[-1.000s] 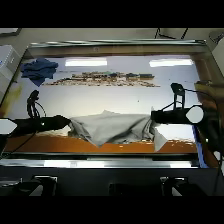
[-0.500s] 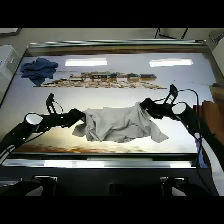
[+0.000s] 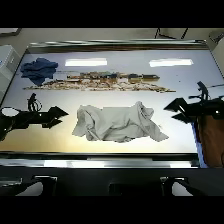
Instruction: Fold the clothes and pants, and hang the long-sleeved shirts on hangers.
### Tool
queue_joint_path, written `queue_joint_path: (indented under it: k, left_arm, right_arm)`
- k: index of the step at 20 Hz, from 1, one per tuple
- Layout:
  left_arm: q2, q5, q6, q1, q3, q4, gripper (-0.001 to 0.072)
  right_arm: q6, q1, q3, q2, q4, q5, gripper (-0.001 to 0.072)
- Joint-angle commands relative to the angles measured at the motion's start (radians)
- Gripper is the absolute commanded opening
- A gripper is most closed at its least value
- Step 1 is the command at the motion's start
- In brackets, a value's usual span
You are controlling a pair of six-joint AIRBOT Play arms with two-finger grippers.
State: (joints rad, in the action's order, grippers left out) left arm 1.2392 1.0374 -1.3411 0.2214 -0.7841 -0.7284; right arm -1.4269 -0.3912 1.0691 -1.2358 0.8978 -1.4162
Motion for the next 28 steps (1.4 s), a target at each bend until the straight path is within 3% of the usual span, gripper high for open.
queue_joint_path:
  k: [1, 6, 12, 13, 15, 16, 19, 21, 26, 27, 28]
  left_arm:
    - [0.039, 0.055, 0.036, 0.021, 0.054, -0.038, 0.071]
    - [0.122, 0.015, 0.059, -0.097, 0.07, 0.005, 0.0709]
    - [0.196, -0.043, 0.06, -0.198, 0.07, 0.067, 0.0706]
    - [0.196, -0.065, 0.059, -0.213, 0.07, 0.084, 0.0635]
    - [0.196, -0.095, 0.06, -0.232, 0.069, 0.128, 0.0157]
    - [0.195, -0.096, 0.061, -0.235, 0.068, 0.135, 0.003]
    - [0.183, -0.089, 0.08, -0.233, 0.067, 0.135, 0.003]
    - [0.176, -0.075, 0.083, -0.233, 0.067, 0.135, 0.003]
    - [0.136, -0.051, 0.085, -0.235, 0.067, 0.135, 0.0029]
    - [0.124, -0.053, 0.086, -0.235, 0.067, 0.135, 0.003]
    - [0.113, -0.056, 0.086, -0.235, 0.067, 0.135, 0.0029]
  right_arm:
    - [0.028, -0.078, -0.123, 0.099, 0.083, -0.103, 0.0703]
    - [0.031, -0.071, -0.32, 0.218, 0.073, -0.073, 0.0704]
    - [0.029, -0.071, -0.35, 0.222, 0.073, -0.074, 0.0704]
    - [0.03, -0.071, -0.35, 0.222, 0.073, -0.071, 0.0703]
    - [0.029, -0.071, -0.35, 0.222, 0.085, -0.053, 0.0703]
    - [0.029, -0.071, -0.351, 0.222, 0.105, -0.037, 0.0702]
    - [-0.004, -0.071, -0.394, 0.217, 0.196, 0.052, 0.0708]
    - [-0.009, -0.071, -0.436, 0.185, 0.177, 0.097, 0.071]
    - [0.044, -0.071, -0.47, 0.065, -0.052, 0.229, 0.07]
    - [0.044, -0.071, -0.47, 0.05, -0.105, 0.249, 0.0646]
    - [0.044, -0.071, -0.47, 0.037, -0.144, 0.256, 0.0536]
